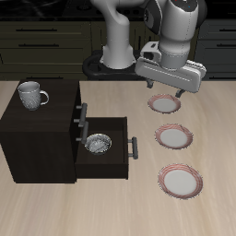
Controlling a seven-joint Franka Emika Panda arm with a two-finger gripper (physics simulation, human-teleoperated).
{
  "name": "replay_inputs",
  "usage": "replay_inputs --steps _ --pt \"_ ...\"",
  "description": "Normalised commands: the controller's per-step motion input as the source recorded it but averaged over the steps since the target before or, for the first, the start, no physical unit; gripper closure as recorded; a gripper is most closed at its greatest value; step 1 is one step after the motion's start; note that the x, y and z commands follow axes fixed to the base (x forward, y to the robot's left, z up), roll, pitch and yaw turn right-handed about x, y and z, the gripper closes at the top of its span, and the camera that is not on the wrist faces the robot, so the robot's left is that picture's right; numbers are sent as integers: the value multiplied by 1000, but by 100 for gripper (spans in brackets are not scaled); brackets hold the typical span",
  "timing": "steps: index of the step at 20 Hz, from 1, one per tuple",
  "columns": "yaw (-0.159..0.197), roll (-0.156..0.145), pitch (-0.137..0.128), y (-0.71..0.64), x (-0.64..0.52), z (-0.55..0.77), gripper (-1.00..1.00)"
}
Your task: Close the bottom drawer
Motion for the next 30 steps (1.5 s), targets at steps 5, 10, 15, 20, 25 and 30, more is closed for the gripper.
replay_inputs --steps 5,10,15,20,25,30 --pt "-124 -1 16 124 162 -171 -100" --pt "-157 6 -14 124 100 -161 -100" --pt "-138 -2 7 63 143 -140 -100" --pt "-91 5 -38 11 125 -53 -100" --pt "-79 32 -23 41 138 -63 -100" --pt "-134 31 -32 -56 163 -74 -100"
